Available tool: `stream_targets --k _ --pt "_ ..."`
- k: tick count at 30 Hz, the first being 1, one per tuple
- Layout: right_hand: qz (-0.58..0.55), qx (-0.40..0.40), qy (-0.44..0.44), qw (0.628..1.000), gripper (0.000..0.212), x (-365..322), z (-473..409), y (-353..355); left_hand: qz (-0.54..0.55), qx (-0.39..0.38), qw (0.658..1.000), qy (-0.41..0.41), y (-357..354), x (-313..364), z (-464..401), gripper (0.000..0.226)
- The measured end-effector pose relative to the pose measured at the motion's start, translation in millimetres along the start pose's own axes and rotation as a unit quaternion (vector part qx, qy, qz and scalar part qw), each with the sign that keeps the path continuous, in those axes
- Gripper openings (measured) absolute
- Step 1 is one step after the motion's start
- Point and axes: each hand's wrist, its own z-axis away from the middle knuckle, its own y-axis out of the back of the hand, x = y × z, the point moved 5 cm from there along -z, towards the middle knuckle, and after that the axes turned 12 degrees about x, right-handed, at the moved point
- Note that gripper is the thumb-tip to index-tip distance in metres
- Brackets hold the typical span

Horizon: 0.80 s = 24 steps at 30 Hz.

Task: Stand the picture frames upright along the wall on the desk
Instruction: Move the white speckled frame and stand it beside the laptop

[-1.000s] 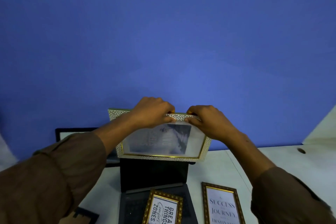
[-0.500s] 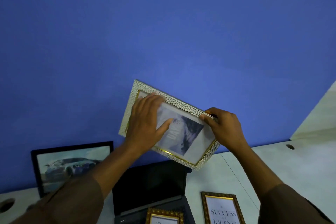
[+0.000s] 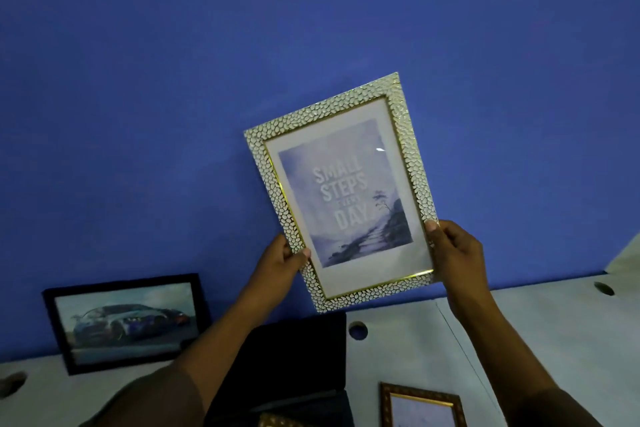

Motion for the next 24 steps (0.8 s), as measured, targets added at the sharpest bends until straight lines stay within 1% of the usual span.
stream_targets --k 2,4,7,10,12,14,17,19,22,24 --pt "-0.005 -0.017 -0.006 1.0 0.023 27 -19 10 -0.008 0.003 1.0 -0.012 -21 3 -1 0.023" --pt "-0.01 -0.043 0.005 0.999 0.022 52 -39 23 -0.027 0.009 1.0 -0.005 -48 2 0 0.029" --pt "0.023 -0.094 0.017 0.995 0.024 96 -68 42 -0.086 0.013 0.996 0.008 -91 -15 2 0.041" --pt "0.1 -0.12 0.026 0.987 0.023 136 -98 58 -0.127 0.021 0.991 0.029 -127 -32 2 0.042" --pt "0.151 -0.136 0.049 0.978 0.015 153 -115 67 -0.151 0.034 0.987 0.032 -148 -37 -1 0.046" --pt "0.187 -0.153 0.067 0.968 0.008 166 -128 71 -0.167 0.044 0.984 0.043 -167 -42 -3 0.044" --pt "0.215 -0.172 0.08 0.958 0.012 192 -147 72 -0.182 0.065 0.979 0.064 -191 -53 -9 0.044" --pt "0.237 -0.187 0.088 0.949 0.012 207 -151 69 -0.177 0.079 0.977 0.091 -201 -64 -12 0.046" --pt "0.268 -0.202 0.1 0.937 0.009 231 -153 65 -0.162 0.098 0.972 0.142 -217 -91 -21 0.048" --pt "0.297 -0.203 0.103 0.927 0.009 253 -151 61 -0.14 0.099 0.97 0.172 -227 -119 -24 0.046"
